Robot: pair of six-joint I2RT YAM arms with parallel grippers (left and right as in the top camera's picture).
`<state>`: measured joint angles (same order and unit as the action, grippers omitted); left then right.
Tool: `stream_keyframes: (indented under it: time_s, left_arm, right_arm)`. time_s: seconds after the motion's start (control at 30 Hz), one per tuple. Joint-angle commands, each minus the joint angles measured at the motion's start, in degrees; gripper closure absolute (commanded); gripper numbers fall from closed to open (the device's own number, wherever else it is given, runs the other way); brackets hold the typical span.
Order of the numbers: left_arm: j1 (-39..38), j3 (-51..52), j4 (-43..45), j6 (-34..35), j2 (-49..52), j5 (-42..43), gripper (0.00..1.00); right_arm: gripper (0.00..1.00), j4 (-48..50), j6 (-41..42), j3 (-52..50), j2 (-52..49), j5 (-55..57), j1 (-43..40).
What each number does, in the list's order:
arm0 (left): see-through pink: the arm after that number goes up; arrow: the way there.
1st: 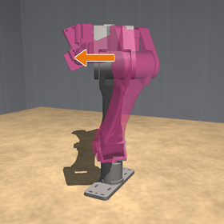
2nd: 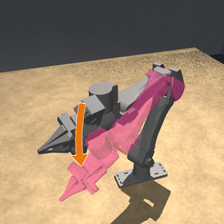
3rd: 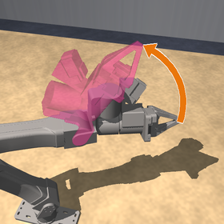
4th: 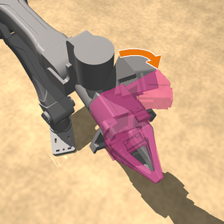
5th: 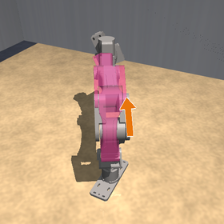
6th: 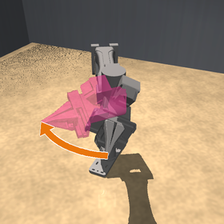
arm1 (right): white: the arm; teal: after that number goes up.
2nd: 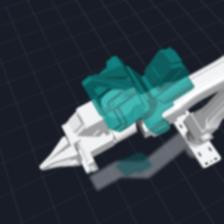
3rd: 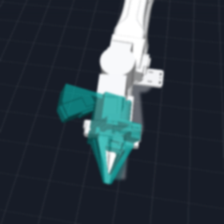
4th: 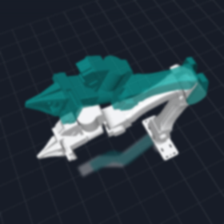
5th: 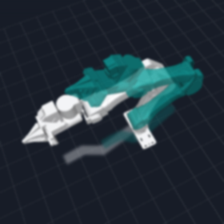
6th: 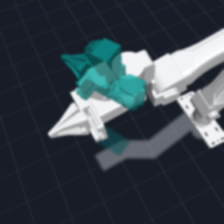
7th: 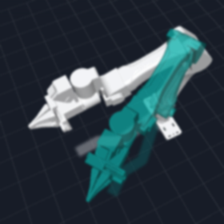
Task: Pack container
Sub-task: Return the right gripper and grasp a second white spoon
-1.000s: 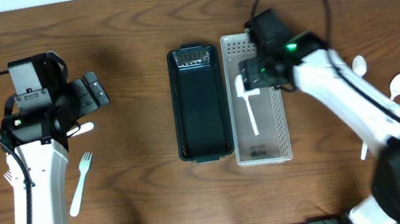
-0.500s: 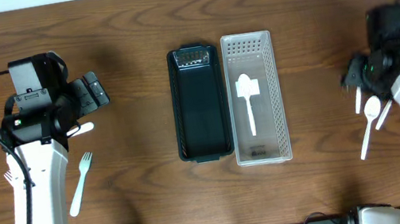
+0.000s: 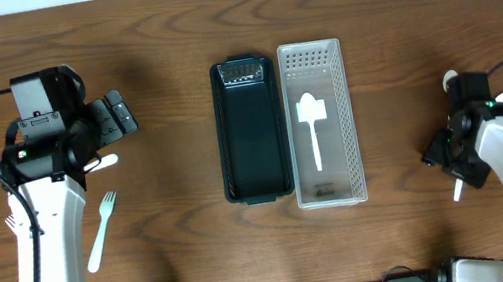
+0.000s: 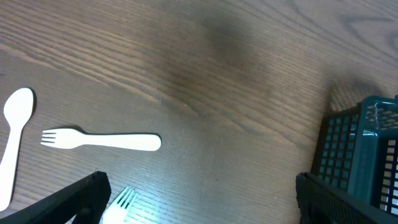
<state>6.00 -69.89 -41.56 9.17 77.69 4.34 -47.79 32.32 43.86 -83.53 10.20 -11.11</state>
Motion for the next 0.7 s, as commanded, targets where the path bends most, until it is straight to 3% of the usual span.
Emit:
stream_keyframes:
  time_s: [0.0, 0.43, 0.67]
  left_arm:
    - [0.2, -1.1, 0.0, -0.5, 0.2, 0.2, 0.02]
    - [0.2, -1.1, 0.0, -0.5, 0.2, 0.2, 0.02]
    - [0.2, -1.1, 0.0, -0.5, 0.2, 0.2, 0.02]
  right_arm:
    - [0.31, 3.0, 1.5, -3.2, 0.4, 1.6, -2.8]
    - [0.29, 12.4, 0.8, -5.6, -0.1, 1.4, -8.5]
    - [0.4, 18.5, 0.2, -6.2, -3.5, 1.2, -8.5]
